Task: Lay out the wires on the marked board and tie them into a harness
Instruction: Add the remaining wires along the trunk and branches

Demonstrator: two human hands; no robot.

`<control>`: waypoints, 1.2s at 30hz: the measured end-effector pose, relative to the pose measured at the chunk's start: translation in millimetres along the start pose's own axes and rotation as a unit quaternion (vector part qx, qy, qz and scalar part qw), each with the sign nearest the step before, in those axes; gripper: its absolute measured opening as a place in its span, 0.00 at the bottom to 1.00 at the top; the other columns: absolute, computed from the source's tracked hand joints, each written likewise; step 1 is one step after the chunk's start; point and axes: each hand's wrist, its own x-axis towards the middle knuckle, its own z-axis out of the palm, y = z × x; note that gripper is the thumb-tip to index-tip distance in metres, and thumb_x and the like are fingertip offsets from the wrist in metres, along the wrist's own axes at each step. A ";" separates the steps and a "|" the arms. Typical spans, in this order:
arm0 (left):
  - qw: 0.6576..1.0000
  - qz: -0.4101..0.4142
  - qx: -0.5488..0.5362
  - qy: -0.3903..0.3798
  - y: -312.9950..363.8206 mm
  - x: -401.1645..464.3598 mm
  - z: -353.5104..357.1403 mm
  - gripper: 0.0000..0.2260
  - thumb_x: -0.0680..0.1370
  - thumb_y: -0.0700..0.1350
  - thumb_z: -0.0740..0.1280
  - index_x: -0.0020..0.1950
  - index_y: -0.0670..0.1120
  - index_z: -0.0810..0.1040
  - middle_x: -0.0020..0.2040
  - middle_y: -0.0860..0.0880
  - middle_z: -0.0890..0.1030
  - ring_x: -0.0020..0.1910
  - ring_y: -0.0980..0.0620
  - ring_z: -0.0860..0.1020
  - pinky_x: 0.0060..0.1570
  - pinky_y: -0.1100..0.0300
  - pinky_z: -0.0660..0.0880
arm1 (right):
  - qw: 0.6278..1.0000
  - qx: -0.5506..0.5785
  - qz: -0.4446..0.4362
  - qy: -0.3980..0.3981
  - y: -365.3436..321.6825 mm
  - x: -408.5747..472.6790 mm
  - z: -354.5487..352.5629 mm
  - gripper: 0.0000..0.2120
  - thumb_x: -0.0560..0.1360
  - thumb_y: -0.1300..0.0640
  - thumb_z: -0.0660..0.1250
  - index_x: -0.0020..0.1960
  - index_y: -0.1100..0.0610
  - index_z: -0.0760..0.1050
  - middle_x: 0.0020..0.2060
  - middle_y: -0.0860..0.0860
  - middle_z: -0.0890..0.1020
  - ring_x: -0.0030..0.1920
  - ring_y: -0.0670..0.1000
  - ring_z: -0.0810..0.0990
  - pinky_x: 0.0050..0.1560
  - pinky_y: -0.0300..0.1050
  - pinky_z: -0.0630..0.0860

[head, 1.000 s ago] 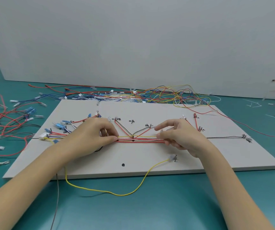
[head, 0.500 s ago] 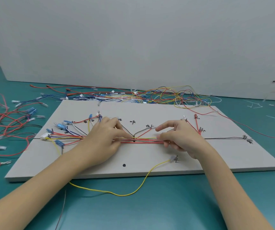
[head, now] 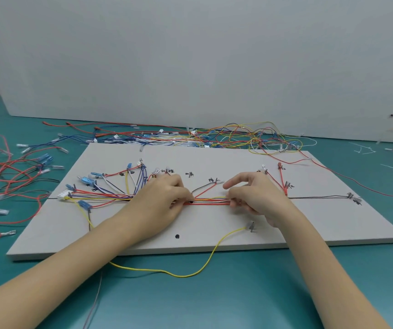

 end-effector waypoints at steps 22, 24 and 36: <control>0.996 -0.035 0.041 -0.066 11.9 9.5 -1.1 0.13 0.76 0.34 0.62 0.50 0.46 0.83 0.54 0.52 0.77 0.51 0.49 0.76 0.48 0.53 0.73 | 0.951 -0.005 -0.290 0.108 -6.3 -2.1 7.6 0.10 0.74 0.69 0.68 0.49 0.56 0.83 0.40 0.51 0.86 0.41 0.46 0.84 0.30 0.42 0.80; 0.997 -0.033 0.033 -0.057 10.4 8.3 -0.3 0.13 0.76 0.34 0.62 0.50 0.46 0.83 0.53 0.52 0.77 0.51 0.50 0.75 0.48 0.53 0.73 | 0.957 0.003 -0.270 0.107 -11.1 -1.2 4.7 0.12 0.74 0.70 0.67 0.45 0.54 0.81 0.38 0.54 0.85 0.35 0.47 0.82 0.25 0.43 0.77; 0.998 -0.032 0.046 -0.025 9.3 8.4 1.0 0.14 0.76 0.35 0.62 0.50 0.50 0.84 0.51 0.52 0.79 0.49 0.48 0.75 0.53 0.56 0.65 | 0.972 -0.195 -0.131 -0.015 -8.9 -12.9 -8.3 0.07 0.72 0.66 0.70 0.45 0.55 0.78 0.34 0.50 0.81 0.27 0.49 0.82 0.26 0.42 0.76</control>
